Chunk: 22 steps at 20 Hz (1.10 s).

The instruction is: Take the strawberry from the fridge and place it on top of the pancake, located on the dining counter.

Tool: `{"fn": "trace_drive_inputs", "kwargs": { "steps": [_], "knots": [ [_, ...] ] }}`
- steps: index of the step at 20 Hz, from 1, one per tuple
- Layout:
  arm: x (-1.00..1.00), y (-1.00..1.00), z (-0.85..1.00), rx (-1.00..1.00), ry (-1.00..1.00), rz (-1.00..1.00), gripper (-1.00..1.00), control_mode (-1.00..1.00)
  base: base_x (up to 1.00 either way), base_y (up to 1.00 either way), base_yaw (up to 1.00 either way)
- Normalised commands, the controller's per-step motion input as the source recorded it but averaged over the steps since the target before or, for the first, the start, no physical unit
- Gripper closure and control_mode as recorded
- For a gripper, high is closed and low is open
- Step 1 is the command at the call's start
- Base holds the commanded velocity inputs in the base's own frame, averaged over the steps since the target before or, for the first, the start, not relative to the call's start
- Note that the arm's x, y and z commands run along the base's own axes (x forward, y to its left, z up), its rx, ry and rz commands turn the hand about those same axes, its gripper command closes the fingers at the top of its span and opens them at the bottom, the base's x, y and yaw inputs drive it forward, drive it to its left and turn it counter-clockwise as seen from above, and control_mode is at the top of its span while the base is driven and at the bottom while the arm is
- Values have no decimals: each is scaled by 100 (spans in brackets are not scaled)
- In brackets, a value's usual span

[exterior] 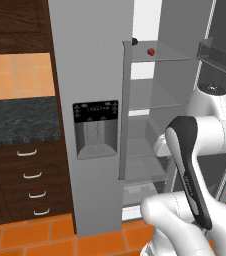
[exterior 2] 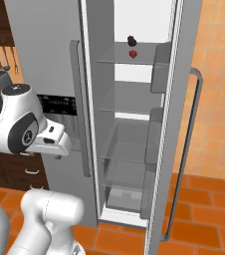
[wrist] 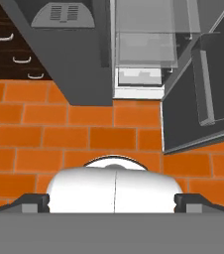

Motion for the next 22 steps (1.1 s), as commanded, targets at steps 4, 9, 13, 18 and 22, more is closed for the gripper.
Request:
{"fn": "trace_drive_inputs", "kwargs": {
  "steps": [4,9,13,18,22],
  "knots": [
    [0,0,0,0,0,0,-100,100,-3,-8,-2],
    [0,0,0,0,0,0,-100,100,-5,-6,-20],
    [0,0,0,0,0,0,-100,100,6,-19,-22],
    [0,0,0,0,0,0,-100,100,46,-11,-24],
    [0,0,0,0,0,0,-100,100,74,-1,-11]
  ]
}}
